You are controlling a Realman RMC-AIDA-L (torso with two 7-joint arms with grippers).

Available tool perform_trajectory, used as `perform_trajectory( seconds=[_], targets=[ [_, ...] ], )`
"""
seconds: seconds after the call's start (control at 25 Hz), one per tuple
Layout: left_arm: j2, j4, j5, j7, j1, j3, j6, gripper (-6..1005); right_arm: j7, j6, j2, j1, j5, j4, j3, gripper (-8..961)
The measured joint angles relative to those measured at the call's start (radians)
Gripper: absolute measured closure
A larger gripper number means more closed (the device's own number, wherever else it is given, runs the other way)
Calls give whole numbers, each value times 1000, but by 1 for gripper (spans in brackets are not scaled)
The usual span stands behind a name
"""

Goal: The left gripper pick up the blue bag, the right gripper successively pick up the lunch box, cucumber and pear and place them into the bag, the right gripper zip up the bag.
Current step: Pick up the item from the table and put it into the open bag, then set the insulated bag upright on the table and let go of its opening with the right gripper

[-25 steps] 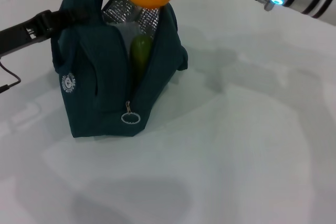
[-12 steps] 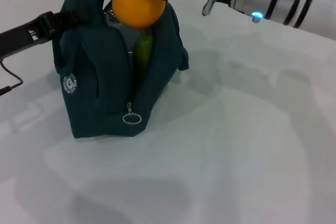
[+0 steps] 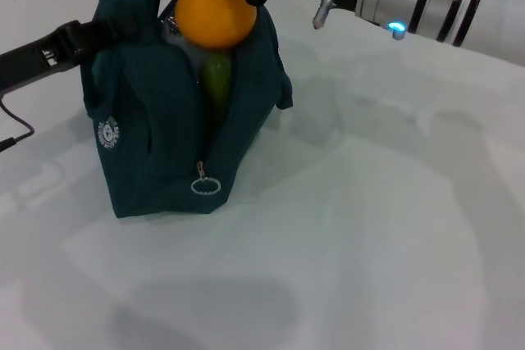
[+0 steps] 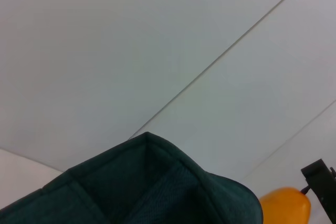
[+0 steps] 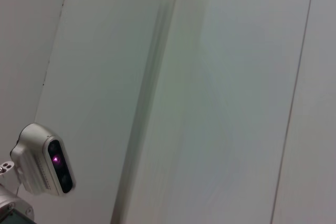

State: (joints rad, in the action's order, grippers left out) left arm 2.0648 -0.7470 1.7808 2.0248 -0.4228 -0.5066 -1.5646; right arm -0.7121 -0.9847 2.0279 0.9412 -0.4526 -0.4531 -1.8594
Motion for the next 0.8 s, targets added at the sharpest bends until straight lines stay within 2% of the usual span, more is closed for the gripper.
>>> perform_trajectory(
  seconds=[0.24, 0.44, 0.8],
  targets=[
    [0, 0, 0, 0, 2, 0, -1, 903, 1, 0, 0, -5, 0, 0, -5, 905],
    [-1, 0, 0, 0, 2, 0, -2, 903, 3, 5, 0, -7, 0, -3, -6, 749],
    [-7, 0, -9, 0, 10, 0, -3, 902, 9, 6, 0, -31, 0, -11, 22, 738]
  ],
)
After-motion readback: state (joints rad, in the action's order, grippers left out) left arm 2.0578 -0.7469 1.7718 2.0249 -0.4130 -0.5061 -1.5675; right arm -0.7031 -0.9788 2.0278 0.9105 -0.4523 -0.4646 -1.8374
